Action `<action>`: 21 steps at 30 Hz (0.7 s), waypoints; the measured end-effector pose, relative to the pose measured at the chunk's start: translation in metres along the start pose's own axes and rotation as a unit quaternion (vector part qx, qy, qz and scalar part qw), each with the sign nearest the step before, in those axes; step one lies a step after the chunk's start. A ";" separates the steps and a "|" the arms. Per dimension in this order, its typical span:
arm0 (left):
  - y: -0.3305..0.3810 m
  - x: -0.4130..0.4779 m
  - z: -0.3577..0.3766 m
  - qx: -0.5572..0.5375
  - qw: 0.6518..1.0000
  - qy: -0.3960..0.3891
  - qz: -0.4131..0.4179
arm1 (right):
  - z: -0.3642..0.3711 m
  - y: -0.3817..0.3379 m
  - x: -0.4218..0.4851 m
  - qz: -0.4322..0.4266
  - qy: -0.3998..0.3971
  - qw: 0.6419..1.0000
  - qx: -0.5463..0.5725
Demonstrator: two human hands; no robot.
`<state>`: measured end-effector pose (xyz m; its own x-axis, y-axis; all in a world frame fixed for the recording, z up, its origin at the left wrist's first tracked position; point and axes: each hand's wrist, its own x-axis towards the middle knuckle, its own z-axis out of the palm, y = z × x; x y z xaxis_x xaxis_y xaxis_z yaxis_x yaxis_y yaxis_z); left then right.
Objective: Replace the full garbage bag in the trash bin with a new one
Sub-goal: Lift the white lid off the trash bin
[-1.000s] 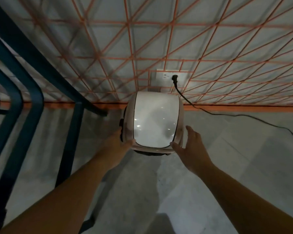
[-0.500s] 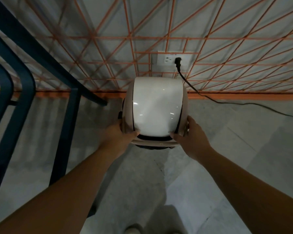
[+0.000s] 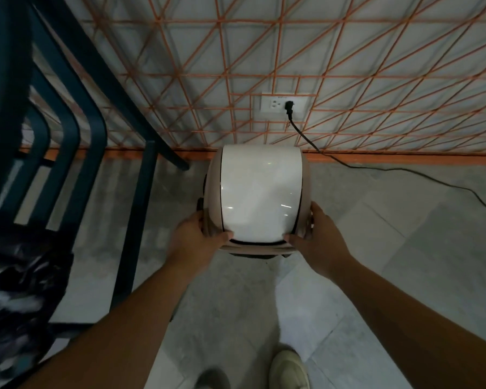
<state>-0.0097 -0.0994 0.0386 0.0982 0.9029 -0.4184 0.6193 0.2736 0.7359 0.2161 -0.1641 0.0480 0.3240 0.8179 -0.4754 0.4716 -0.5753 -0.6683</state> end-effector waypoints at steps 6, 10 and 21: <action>-0.018 -0.051 -0.010 0.004 1.000 -0.011 0.006 | 0.009 0.008 -0.061 0.004 0.006 1.000 0.003; -0.040 -0.091 -0.019 -0.015 0.999 -0.038 0.023 | 0.025 0.016 -0.108 -0.010 0.019 1.000 0.007; -0.087 -0.178 -0.028 -0.023 0.998 -0.046 0.030 | 0.057 0.045 -0.201 0.013 0.029 0.999 -0.002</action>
<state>-0.1027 -0.2743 0.0642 0.2070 0.8843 -0.4184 0.5738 0.2367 0.7841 0.1255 -0.3548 0.0816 0.3834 0.8021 -0.4579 0.4652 -0.5960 -0.6545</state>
